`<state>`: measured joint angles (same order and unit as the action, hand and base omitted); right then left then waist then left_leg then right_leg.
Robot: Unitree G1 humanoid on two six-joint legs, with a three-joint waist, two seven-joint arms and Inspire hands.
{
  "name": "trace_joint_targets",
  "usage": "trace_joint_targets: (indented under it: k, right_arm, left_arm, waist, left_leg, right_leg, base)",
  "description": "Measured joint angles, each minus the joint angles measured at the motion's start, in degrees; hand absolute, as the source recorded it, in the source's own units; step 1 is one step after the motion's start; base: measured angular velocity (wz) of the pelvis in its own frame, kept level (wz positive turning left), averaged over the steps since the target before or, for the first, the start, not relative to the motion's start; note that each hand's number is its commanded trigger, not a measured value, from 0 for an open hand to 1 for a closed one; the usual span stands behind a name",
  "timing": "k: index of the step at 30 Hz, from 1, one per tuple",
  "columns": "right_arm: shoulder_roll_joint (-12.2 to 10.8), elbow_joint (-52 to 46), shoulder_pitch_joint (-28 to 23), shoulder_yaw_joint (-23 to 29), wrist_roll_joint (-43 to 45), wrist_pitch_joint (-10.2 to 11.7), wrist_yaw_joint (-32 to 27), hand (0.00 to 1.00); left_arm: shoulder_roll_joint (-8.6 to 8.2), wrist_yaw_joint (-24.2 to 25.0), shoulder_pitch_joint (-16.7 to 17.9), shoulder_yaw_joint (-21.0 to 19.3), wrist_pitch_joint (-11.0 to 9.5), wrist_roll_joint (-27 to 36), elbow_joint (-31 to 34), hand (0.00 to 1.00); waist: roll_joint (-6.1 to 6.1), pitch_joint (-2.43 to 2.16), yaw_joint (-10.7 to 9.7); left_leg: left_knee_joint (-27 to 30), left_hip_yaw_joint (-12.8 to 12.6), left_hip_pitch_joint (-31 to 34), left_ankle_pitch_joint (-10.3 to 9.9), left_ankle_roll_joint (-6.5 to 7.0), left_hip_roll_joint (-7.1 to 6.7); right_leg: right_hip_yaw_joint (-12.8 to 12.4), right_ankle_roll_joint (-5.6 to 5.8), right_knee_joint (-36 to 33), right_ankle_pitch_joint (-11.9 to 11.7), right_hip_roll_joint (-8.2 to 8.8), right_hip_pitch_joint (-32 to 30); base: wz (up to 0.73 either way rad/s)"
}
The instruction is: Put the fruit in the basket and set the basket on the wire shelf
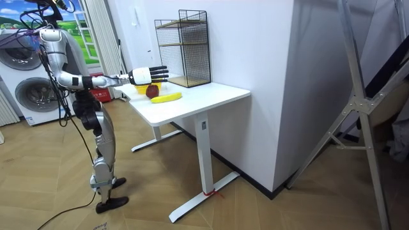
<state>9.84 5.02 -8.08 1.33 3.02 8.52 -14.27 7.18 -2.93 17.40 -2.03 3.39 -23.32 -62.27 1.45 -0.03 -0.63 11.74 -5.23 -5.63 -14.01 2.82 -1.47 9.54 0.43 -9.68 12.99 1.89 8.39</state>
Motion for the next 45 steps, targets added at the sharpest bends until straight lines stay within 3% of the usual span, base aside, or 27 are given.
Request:
trace_joint_targets:
  k: [16,21,26,35,45]
  right_arm:
    - [-0.28,3.16,-0.49,-0.07,-0.04,-1.26,0.67,0.00]
    - [-0.28,4.17,-0.49,-0.07,-0.05,-3.13,0.73,0.00]
    - [-0.25,5.14,-0.50,-0.07,-0.04,-3.14,0.71,0.00]
    - [0.06,8.69,-0.45,-0.19,-0.01,-4.83,2.67,0.00]
    - [0.05,9.95,-0.28,-0.22,2.24,-4.38,3.36,0.00]
  left_arm:
    - [0.01,0.01,0.38,-0.05,0.53,0.05,0.51,0.00]
    - [0.00,-0.02,0.86,-0.04,0.55,0.05,0.53,0.00]
    - [0.07,-0.02,1.11,-0.05,0.56,0.05,0.53,0.00]
    - [0.21,0.19,0.43,-0.10,1.63,0.04,2.03,0.00]
    - [0.30,0.18,0.06,-0.08,2.61,0.04,2.04,0.00]
  waist:
    - [-0.08,-0.24,0.14]
    - [-0.01,-0.27,0.19]
    - [0.34,-0.39,0.14]
    - [0.80,-0.24,0.92]
    - [0.85,-0.18,0.89]
  left_leg:
    - [-0.03,-0.25,-0.13,0.00,0.00,0.03]
    - [0.01,-0.23,-0.20,0.00,0.00,0.03]
    - [0.06,-0.26,-0.41,0.00,0.00,0.03]
    - [0.09,0.07,-0.09,-0.01,0.01,0.12]
    - [0.10,0.13,-0.04,-0.02,0.02,0.09]
  right_leg:
    - [0.03,0.00,0.00,0.00,0.03,0.61]
    - [-0.01,0.00,-0.02,0.00,0.03,0.66]
    - [0.01,0.00,-0.02,0.00,0.03,0.73]
    - [0.12,-0.09,-0.10,-0.05,0.00,0.65]
    - [0.12,-0.09,-0.07,-0.07,-0.01,0.62]
  base:
    - [0.00]
    - [0.00]
    - [0.00]
    - [0.01]
    - [0.00]
